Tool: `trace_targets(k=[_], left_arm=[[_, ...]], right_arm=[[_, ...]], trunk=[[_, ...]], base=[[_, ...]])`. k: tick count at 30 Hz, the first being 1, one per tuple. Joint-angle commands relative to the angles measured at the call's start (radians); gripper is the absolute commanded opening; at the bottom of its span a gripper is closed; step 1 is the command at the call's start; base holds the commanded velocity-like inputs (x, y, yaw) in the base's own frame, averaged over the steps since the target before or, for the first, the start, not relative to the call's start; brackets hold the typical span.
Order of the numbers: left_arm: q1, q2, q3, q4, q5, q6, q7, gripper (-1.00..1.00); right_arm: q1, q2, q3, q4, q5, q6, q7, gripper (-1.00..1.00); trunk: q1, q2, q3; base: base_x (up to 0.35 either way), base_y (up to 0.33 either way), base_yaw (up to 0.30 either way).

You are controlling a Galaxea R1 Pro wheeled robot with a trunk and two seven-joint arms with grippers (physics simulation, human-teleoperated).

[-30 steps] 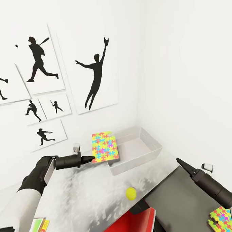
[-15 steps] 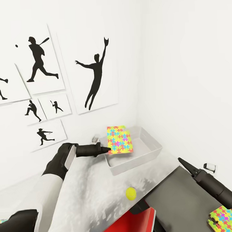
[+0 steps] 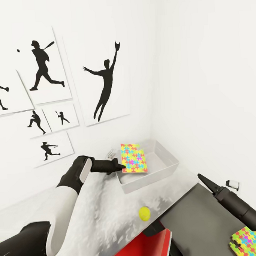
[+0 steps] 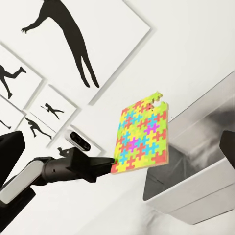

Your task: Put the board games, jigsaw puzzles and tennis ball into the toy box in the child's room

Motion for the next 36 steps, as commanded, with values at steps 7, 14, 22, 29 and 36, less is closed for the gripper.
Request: trace_targets(k=[7, 14, 22, 29, 36], left_arm=[[-0.003, -0.012, 0.007, 0.005, -0.006, -0.004, 0.054, -1.00], [-0.003, -0.031, 0.031, 0.006, -0.006, -0.017, 0.095, -1.00], [-0.003, -0.040, 0.067, 0.006, -0.006, -0.037, 0.148, -1.00], [-0.003, -0.045, 0.073, 0.006, -0.006, -0.055, 0.153, -1.00], [-0.003, -0.067, 0.077, 0.006, -0.006, -0.073, 0.171, -1.00]], right_arm=[[-0.002, 0.000, -0.003, -0.001, -0.004, 0.006, 0.004, 1.00], [-0.003, 0.000, -0.003, -0.001, -0.004, 0.006, 0.008, 1.00], [-0.003, 0.000, -0.003, -0.001, -0.005, 0.006, 0.009, 1.00], [-0.003, -0.001, -0.003, -0.001, -0.005, 0.006, 0.009, 1.00], [-0.003, -0.001, -0.003, -0.001, -0.005, 0.007, 0.009, 1.00]], trunk=[[0.001, -0.002, -0.002], [0.001, -0.002, -0.003], [0.001, -0.002, -0.008], [0.001, -0.002, -0.017], [0.001, -0.002, -0.027]], base=[[0.000, 0.000, 0.000], [0.000, 0.000, 0.000], [0.000, 0.000, 0.000], [0.000, 0.000, 0.000], [0.000, 0.000, 0.000]])
